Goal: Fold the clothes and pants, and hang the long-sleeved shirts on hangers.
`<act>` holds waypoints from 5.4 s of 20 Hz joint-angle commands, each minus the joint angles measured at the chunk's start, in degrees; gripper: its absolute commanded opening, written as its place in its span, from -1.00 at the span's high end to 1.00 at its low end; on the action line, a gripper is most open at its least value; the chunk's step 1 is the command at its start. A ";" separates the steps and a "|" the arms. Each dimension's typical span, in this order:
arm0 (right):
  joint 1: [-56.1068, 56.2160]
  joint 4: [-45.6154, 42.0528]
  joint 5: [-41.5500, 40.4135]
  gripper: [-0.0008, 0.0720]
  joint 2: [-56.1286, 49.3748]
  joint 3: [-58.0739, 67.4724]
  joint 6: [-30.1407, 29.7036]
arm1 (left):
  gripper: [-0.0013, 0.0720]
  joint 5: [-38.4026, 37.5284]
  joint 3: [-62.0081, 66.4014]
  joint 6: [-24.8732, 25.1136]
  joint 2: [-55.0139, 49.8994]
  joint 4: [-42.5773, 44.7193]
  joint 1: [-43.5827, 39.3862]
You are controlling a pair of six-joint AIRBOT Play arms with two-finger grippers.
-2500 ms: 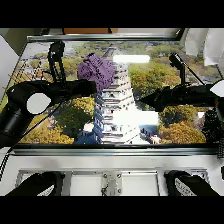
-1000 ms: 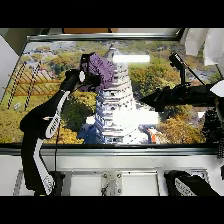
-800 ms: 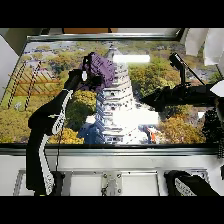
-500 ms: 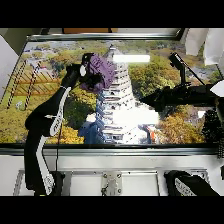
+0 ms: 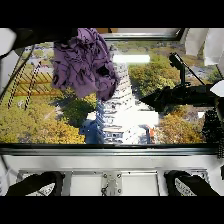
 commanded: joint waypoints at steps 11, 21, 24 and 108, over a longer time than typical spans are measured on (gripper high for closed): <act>-2.78 6.58 1.66 0.92 0.63 0.13 0.83 | 0.92 7.63 -35.50 -18.75 17.66 0.02 -19.15; -25.99 6.34 0.50 -0.85 0.70 0.11 14.43 | -0.94 8.37 -18.91 -20.76 -10.60 -7.41 -7.93; -25.35 1.33 0.70 -0.48 0.70 0.09 14.43 | -0.94 3.56 -23.80 -15.58 -7.50 -7.45 0.17; 29.99 -65.90 -13.05 -0.62 -32.26 13.18 42.93 | 0.91 -5.66 -28.72 -0.39 -20.72 -31.43 8.00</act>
